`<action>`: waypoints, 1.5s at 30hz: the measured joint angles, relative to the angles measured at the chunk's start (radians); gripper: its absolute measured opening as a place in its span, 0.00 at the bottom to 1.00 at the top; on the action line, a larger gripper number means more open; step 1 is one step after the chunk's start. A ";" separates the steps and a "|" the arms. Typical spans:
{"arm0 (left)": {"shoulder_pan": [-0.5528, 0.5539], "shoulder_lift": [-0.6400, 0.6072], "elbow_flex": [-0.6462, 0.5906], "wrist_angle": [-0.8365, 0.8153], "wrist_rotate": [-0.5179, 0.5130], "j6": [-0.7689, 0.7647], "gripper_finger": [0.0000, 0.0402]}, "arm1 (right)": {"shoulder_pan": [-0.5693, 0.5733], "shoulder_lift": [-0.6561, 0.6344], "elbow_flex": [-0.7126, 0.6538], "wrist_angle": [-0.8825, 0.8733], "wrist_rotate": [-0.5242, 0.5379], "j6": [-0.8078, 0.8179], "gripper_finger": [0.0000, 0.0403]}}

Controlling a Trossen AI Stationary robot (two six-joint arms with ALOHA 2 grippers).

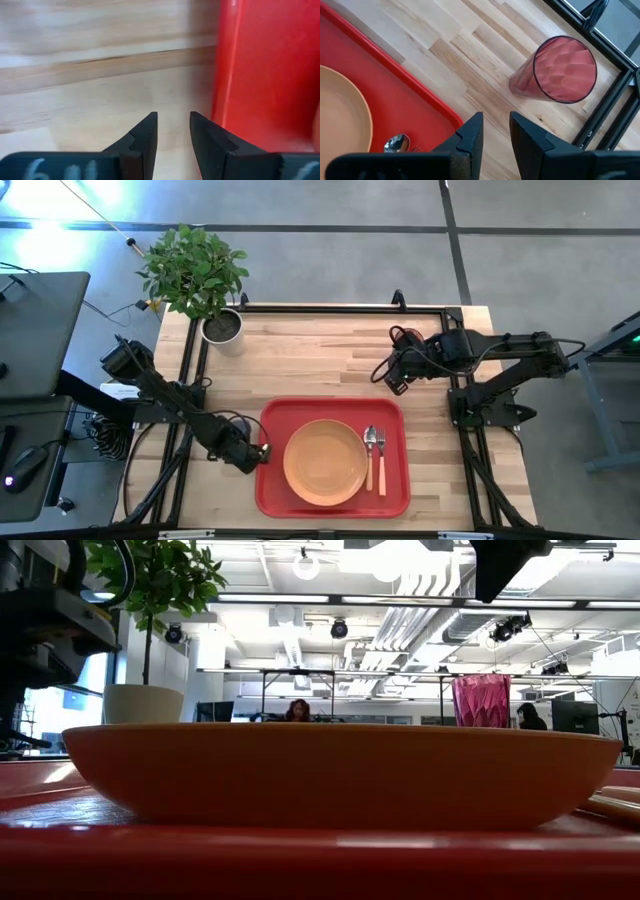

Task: Pick and place plate/cup/fork/spoon on tray
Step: Move the orange tray to the center of the table, then put the red cup on the top left corner of the orange tray

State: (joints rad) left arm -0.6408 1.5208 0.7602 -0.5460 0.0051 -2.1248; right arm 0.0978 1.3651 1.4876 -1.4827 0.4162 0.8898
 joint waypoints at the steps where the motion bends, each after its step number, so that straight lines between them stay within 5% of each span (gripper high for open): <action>1: 0.000 0.000 0.010 -0.026 0.005 0.009 0.26 | 0.000 0.000 0.000 0.001 0.000 0.000 0.21; 11: 0.002 -0.007 0.102 -0.257 0.079 0.110 0.26 | 0.000 0.000 0.000 0.002 -0.005 0.026 0.21; 20: 0.048 -0.124 0.173 -0.396 -0.045 0.245 0.26 | 0.000 0.000 0.000 0.019 -0.004 0.029 0.21; 31: 0.201 -0.360 0.178 -0.430 -0.309 0.663 0.26 | -0.068 0.001 0.000 0.055 -0.078 0.052 0.29; 45: 0.354 -0.479 0.178 -0.428 -0.362 1.134 0.26 | -0.351 0.010 0.001 0.061 -0.104 -0.162 0.38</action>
State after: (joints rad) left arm -0.2864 1.0420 0.9379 -0.9741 -0.3565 -0.9905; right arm -0.2532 1.3751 1.4885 -1.4217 0.3118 0.7275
